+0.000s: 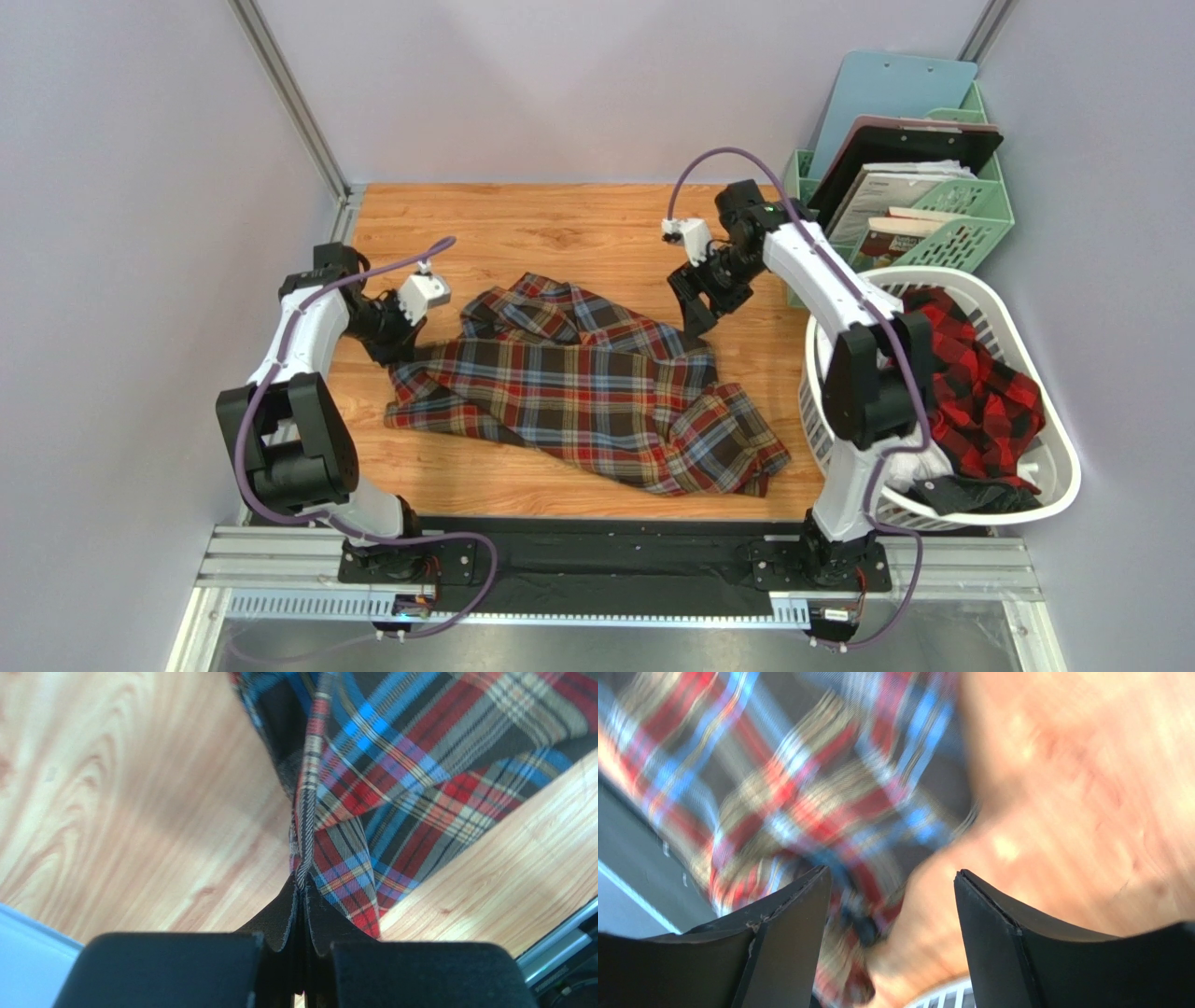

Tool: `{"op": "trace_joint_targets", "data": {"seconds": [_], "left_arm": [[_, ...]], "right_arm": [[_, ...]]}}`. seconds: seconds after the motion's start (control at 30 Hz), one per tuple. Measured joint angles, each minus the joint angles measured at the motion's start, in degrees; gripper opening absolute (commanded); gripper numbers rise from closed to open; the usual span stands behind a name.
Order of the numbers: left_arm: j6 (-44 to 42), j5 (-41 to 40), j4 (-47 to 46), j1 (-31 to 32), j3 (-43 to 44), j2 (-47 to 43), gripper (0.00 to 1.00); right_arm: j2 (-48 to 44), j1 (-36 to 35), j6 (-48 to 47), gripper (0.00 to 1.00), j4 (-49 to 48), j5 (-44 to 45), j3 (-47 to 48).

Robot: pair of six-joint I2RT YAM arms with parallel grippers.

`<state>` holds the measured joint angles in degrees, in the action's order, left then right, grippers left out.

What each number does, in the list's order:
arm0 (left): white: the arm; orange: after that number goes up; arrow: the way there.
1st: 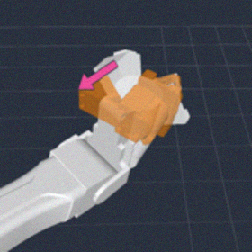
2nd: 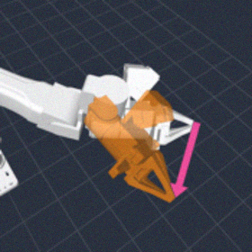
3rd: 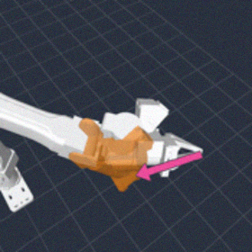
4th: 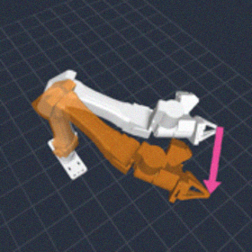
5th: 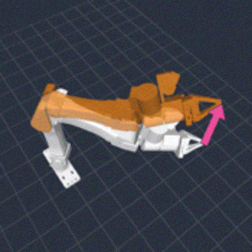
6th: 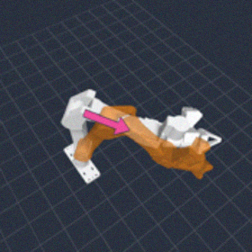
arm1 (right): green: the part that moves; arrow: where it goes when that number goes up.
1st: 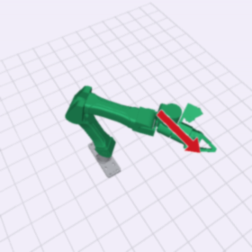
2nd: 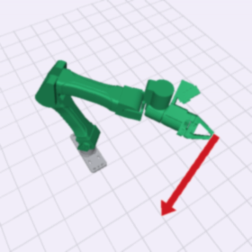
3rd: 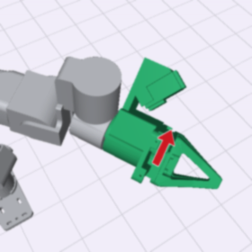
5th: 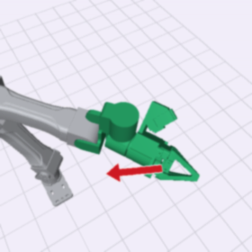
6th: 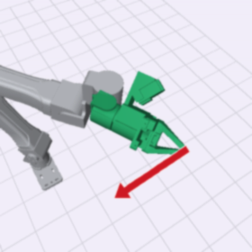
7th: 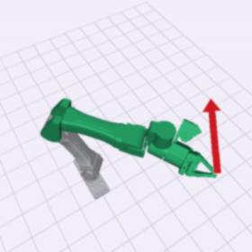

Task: Fold and stack the long sleeve shirts
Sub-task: Flatten the shirt out

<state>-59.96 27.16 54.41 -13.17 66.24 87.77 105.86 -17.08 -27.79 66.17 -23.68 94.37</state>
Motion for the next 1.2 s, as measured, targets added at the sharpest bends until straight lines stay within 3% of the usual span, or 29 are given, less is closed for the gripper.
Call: {"op": "trace_joint_targets", "data": {"seconds": [0.17,0.37,0.63,0.73,0.8,0.83,0.87,0.9,0.93,1.2], "left_arm": [[-3.89,-1.75,0.5,0.0,-3.98,-0.22,0.0],[-5.57,-2.47,0.61,0.0,-5.99,-0.7,0.0],[-5.84,-2.67,0.07,0.0,-6.34,-0.79,0.0],[-5.75,-2.64,-0.15,0.0,-6.34,-0.79,0.0],[-5.49,-2.62,-0.26,0.02,-6.34,-0.76,0.0],[-5.29,-2.58,-0.26,0.0,-6.29,-0.76,0.0],[-5.07,-2.58,-0.31,0.02,-6.27,-0.76,0.0],[-4.83,-2.51,-0.28,0.0,-6.19,-0.74,0.0],[-4.63,-2.4,-0.35,0.0,-6.1,-0.7,0.0],[-1.29,-1.7,-0.7,0.0,-3.3,0.9,0.0]], "right_arm": [[14.62,-0.39,8.66,0.72,-4.02,0.07,13.6],[25.2,-1.55,14.12,0.76,-7.06,0.22,23.39],[32.46,-6.05,18.43,0.78,-13.84,0.28,28.92],[35.39,-7.56,19.39,0.74,-15.87,0.37,30.93],[36.59,-8.37,19.8,0.66,-16.76,-0.37,32.57],[36.87,-8.68,20.11,0.55,-17.31,-1.14,32.85],[37.05,-8.85,20.15,0.24,-17.42,-1.7,32.89],[37.35,-9.05,20.48,0.07,-17.38,-2.6,32.89],[37.62,-9.14,20.31,0.0,-17.25,-3.34,32.89],[36.89,-4.72,19.85,0.0,-11.98,-4.46,37.22]]}}
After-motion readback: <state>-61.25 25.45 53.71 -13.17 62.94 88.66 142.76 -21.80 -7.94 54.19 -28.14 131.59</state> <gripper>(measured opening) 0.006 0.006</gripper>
